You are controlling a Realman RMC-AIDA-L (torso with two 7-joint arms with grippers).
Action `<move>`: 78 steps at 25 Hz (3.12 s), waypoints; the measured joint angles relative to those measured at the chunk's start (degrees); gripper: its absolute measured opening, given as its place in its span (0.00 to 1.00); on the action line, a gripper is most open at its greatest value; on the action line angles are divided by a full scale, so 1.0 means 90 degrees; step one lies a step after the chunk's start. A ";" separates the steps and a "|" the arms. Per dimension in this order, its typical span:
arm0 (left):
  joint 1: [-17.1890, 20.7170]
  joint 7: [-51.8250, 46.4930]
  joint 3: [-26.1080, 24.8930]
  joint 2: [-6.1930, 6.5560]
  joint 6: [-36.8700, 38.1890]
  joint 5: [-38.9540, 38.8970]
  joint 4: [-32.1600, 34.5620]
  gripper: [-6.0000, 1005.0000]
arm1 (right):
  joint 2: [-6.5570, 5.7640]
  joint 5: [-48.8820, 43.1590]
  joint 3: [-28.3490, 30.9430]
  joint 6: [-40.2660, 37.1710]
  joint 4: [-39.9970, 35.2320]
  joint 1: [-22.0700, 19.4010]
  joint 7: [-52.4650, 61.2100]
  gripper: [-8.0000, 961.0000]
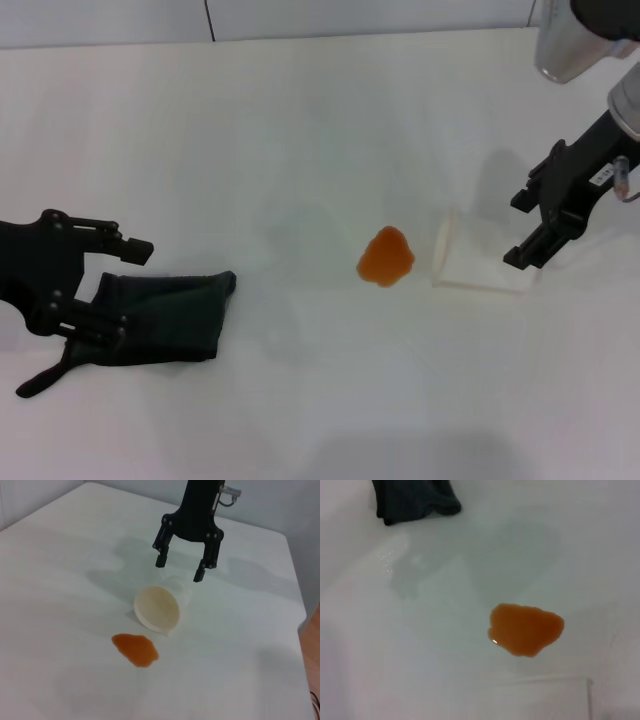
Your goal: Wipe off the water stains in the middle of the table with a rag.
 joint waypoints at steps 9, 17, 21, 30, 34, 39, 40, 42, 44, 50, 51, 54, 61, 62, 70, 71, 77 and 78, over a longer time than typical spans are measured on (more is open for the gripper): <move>0.0010 0.0106 0.0000 0.0004 -0.0020 0.0299 0.0004 0.84 | 0.0017 -0.0029 -0.0011 0.0137 0.0311 0.0059 -0.0043 0.83; -0.0004 0.0183 0.0027 -0.0026 -0.0032 0.0331 0.0004 0.84 | 0.0069 -0.0166 -0.0459 0.0230 0.0684 0.0418 0.0334 0.83; -0.0005 0.0186 0.0029 -0.0027 -0.0032 0.0332 0.0004 0.84 | 0.0078 -0.0168 -0.0863 0.0501 0.0999 0.0665 0.0598 0.83; -0.0004 0.0188 0.0092 -0.0091 -0.0031 0.0342 0.0003 0.84 | 0.0096 -0.0175 -0.1688 0.1042 0.1912 0.1311 0.1001 0.83; -0.0004 0.0188 0.0096 -0.0102 -0.0032 0.0342 -0.0024 0.83 | 0.0104 -0.0176 -0.1799 0.1068 0.2112 0.1431 0.1070 0.83; -0.0003 0.0195 0.0098 -0.0139 -0.0035 0.0342 -0.0038 0.83 | 0.0150 -0.0179 -0.1985 0.1210 0.2140 0.1417 0.1094 0.83; 0.0000 0.0203 0.0098 -0.0157 -0.0036 0.0342 -0.0038 0.83 | 0.0159 -0.0177 -0.2057 0.1260 0.2145 0.1388 0.1097 0.83; 0.0006 0.0217 0.0098 -0.0177 -0.0037 0.0342 -0.0038 0.83 | 0.0168 -0.0149 -0.2198 0.1369 0.2150 0.1339 0.1104 0.82; 0.0013 0.0226 0.0098 -0.0185 -0.0039 0.0342 -0.0038 0.83 | 0.0176 -0.0123 -0.2287 0.1439 0.2151 0.1299 0.1108 0.82; 0.0030 0.0227 0.0097 -0.0198 -0.0041 0.0341 -0.0037 0.83 | 0.0182 -0.0103 -0.2347 0.1497 0.2097 0.1204 0.1110 0.81; 0.0037 0.0227 0.0098 -0.0199 -0.0041 0.0341 -0.0036 0.83 | 0.0182 -0.0102 -0.2364 0.1497 0.2064 0.1186 0.1110 0.81; 0.0045 0.0227 0.0097 -0.0228 -0.0041 0.0341 -0.0032 0.83 | 0.0167 -0.0103 -0.2421 0.1497 0.1899 0.1056 0.1110 0.81; 0.0057 0.0224 0.0097 -0.0262 -0.0011 0.0333 -0.0004 0.82 | 0.0100 -0.0128 -0.2269 0.1368 0.0933 0.0385 0.1094 0.77; 0.0057 0.0223 0.0098 -0.0262 0.0000 0.0332 -0.0003 0.82 | 0.0093 -0.0130 -0.2183 0.1333 0.0761 0.0272 0.1072 0.77; 0.0054 0.0226 0.0055 -0.0210 0.0015 0.0283 -0.0010 0.82 | 0.0085 0.0537 -0.0767 0.1204 -0.1012 -0.1194 0.0360 0.71; 0.0054 0.0226 0.0052 -0.0210 0.0014 0.0281 -0.0004 0.82 | 0.0083 0.0793 -0.0510 0.1200 -0.1146 -0.1371 0.0176 0.70; 0.0027 0.0227 0.0048 -0.0197 0.0006 0.0281 0.0009 0.82 | 0.0082 0.3131 0.0776 0.1419 -0.1178 -0.2486 -0.1500 0.69; 0.0022 0.0227 0.0048 -0.0195 0.0006 0.0281 0.0009 0.82 | 0.0079 0.3460 0.0910 0.1440 -0.1028 -0.2642 -0.1789 0.69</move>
